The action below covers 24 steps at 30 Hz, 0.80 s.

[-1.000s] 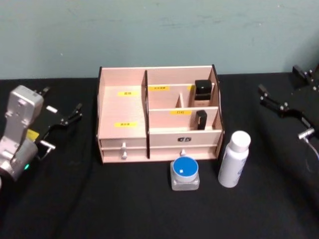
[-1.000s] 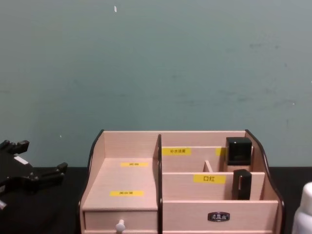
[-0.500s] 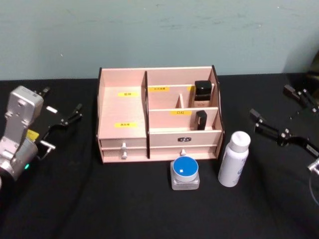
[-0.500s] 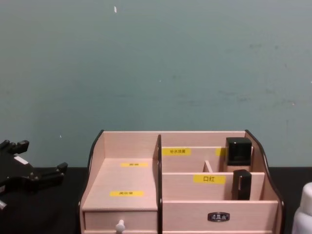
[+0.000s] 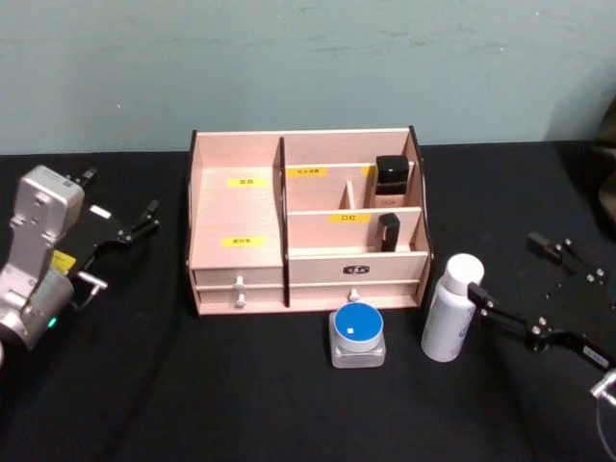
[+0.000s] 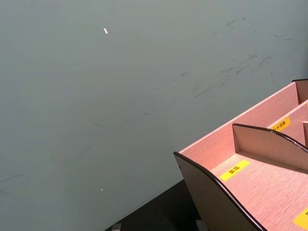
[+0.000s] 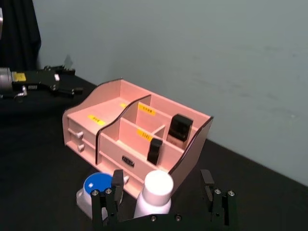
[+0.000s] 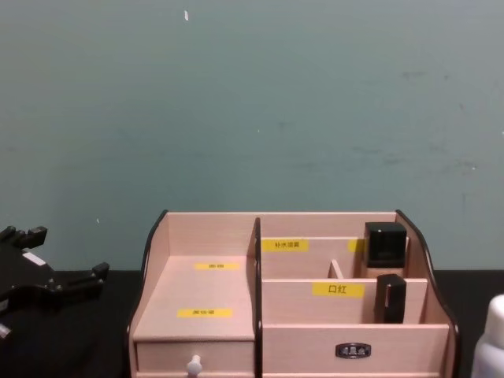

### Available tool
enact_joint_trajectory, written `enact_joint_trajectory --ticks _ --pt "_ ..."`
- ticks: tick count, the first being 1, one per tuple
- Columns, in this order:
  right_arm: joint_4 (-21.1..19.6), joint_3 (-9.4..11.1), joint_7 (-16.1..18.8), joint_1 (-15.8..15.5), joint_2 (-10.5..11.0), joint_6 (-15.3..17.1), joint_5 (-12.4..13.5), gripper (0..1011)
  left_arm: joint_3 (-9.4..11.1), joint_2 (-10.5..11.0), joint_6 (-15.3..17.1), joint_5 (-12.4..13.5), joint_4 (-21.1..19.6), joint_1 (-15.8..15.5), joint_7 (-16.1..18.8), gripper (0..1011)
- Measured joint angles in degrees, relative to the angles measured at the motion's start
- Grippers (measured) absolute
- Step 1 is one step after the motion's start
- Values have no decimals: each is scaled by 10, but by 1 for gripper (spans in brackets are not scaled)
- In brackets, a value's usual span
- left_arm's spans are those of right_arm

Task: Pick up the facial cleanser and watermelon frost from the table and place them into the tiered storage box.

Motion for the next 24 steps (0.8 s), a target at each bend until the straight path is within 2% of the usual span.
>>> enact_joint_trajectory --ticks 11,24 --pt "25 -9 14 4 -19 14 -7 1000 0 0 0 0 0 0 0 1001" --pt "78 -29 42 28 -50 25 -8 1000 0 0 0 0 0 0 0 1001"
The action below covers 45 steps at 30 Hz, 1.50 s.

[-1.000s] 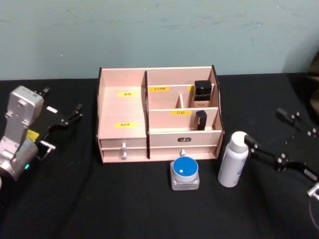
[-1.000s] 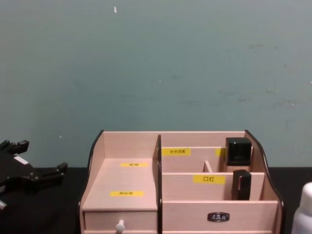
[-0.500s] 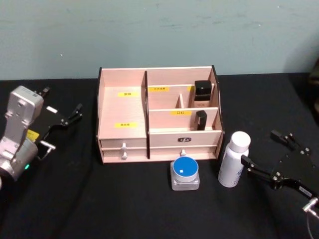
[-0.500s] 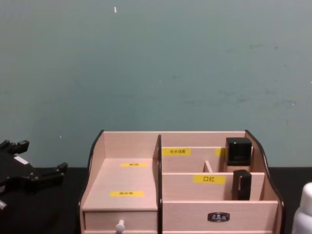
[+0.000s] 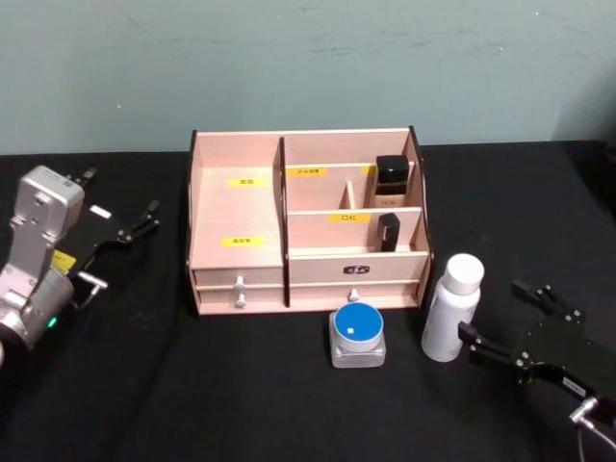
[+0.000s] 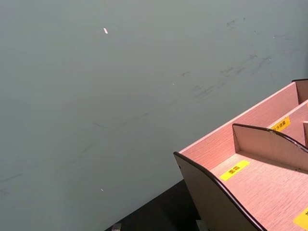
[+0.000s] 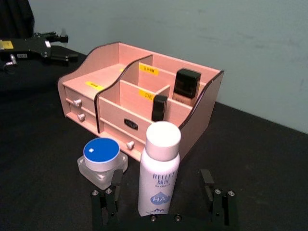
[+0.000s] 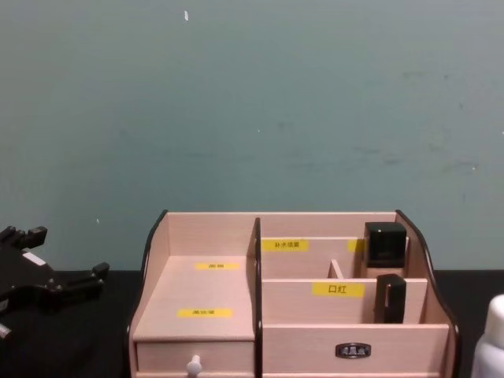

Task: Pick up the facial cleanser and watermelon frost from the table and place them into the tiered storage box.

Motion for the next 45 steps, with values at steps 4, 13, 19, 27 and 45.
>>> enact_joint_trajectory --ticks 4,13,19,27,45 --pt "18 -8 10 11 -12 2 -3 1000 0 0 0 0 0 0 0 1001" --pt "54 -20 30 38 -34 1 -14 1000 0 0 0 0 0 0 0 1001" --pt "83 -31 45 65 -54 -1 -22 1000 0 0 0 0 0 0 0 1001" --pt "113 -41 62 95 -78 -4 -33 1000 0 0 0 0 0 0 0 1001" --pt "151 -44 93 135 -116 -10 -56 1000 0 0 0 0 0 0 0 1001"
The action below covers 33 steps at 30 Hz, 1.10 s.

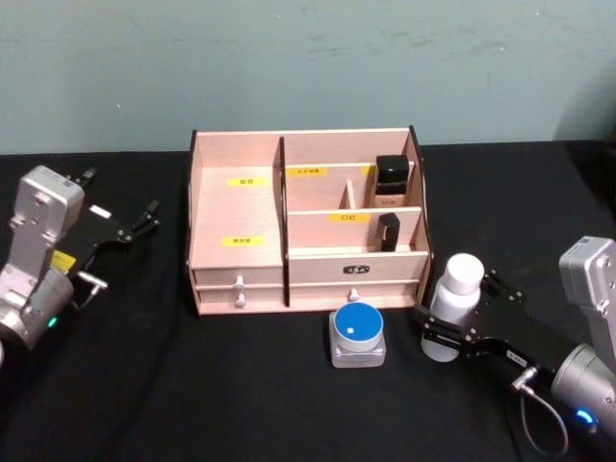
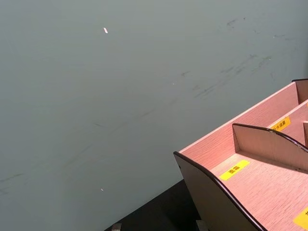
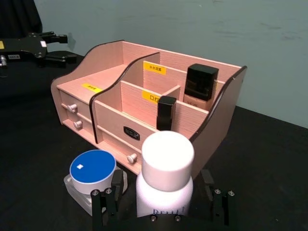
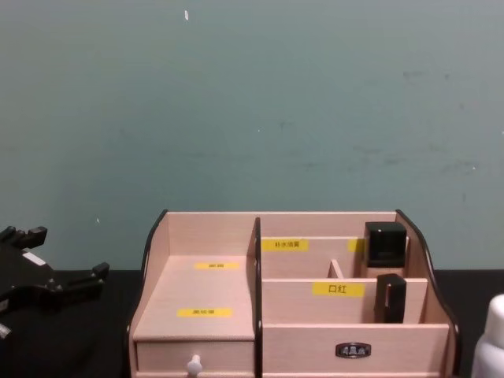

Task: Pick up the facial cleanser and watermelon frost from the table and place them into the tiered storage box.

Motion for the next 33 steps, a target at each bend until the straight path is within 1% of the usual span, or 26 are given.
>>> enact_joint_trajectory --ticks 3,10,13,15,16,18,19,20,21,22,23,25,26,29,33 --pt "2 -1 5 3 -2 -1 0 1000 0 0 0 0 0 0 0 1001" --pt "2 -1 4 2 -1 -1 0 1000 0 0 0 0 0 0 0 1001" --pt "1 -1 4 2 -1 -1 0 979 0 0 0 0 0 0 0 1001" --pt "1 -1 3 2 -1 -1 0 944 0 0 0 0 0 0 0 1001" --pt "1 0 3 1 -1 -1 0 902 0 0 0 0 0 0 0 1001" --pt "1 0 3 1 -1 -1 0 872 0 0 0 0 0 0 0 1001" --pt "1 0 3 1 -1 -1 0 824 0 0 0 0 0 0 0 1001" --pt "0 0 2 1 -1 -1 0 810 0 0 0 0 0 0 0 1001" --pt "0 0 2 1 0 -1 0 771 0 0 0 0 0 0 0 1001" --pt "0 0 2 1 0 -1 0 771 0 0 0 0 0 0 0 1001" --pt "0 0 2 1 0 -1 0 715 0 0 0 0 0 0 0 1001" --pt "0 0 2 1 0 -1 0 678 0 0 0 0 0 0 0 1001" --pt "0 0 2 1 0 -1 0 622 0 0 0 0 0 0 0 1001" --pt "0 0 2 1 0 -1 0 593 0 0 0 0 0 0 0 1001" --pt "0 0 1 0 0 0 0 593 0 0 0 0 0 0 0 1001"
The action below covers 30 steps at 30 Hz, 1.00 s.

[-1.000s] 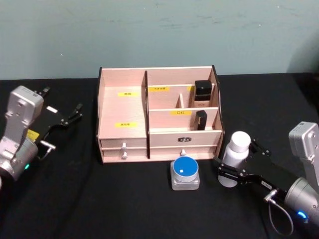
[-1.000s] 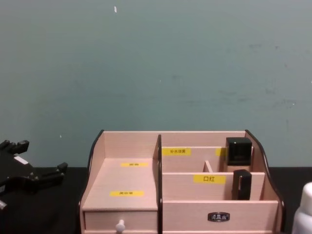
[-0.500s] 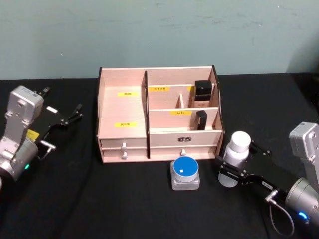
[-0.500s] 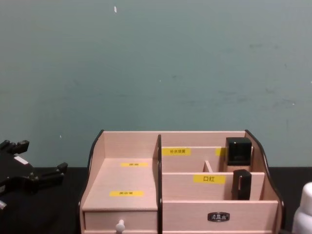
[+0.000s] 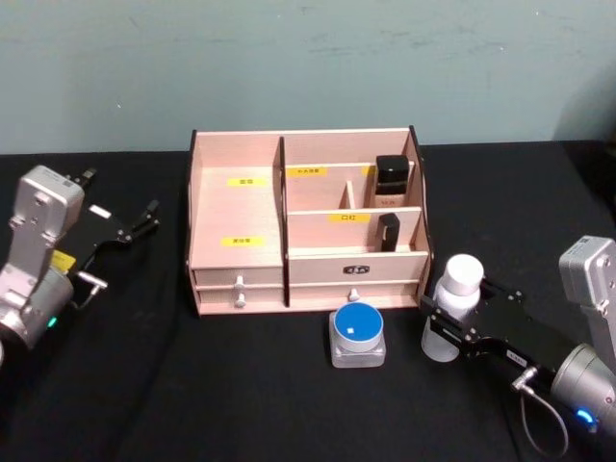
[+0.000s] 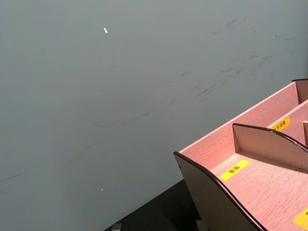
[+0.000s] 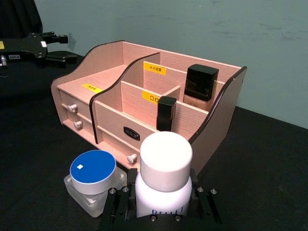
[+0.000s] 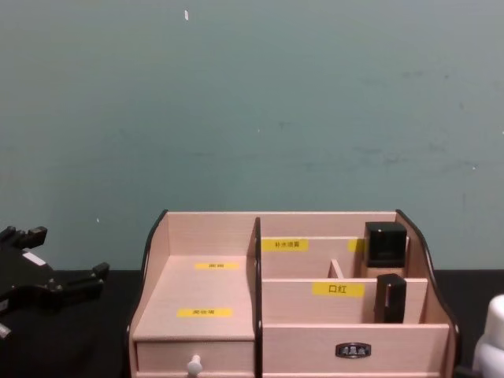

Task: Pick up the facial cleanser and watermelon frost from the table and place them into the tiered storage box.

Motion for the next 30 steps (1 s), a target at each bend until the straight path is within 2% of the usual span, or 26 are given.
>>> enact_joint_trajectory --ticks 10,18,25,30 --pt "-4 4 5 -1 -1 -1 3 593 0 0 0 0 0 0 0 1001" --pt "-31 4 20 4 5 -1 7 593 0 0 0 0 0 0 0 1001" --pt "-53 -15 29 38 3 11 2 593 0 0 0 0 0 0 0 1001" --pt "-55 -36 29 84 -12 22 -8 593 0 0 0 0 0 0 0 1001"
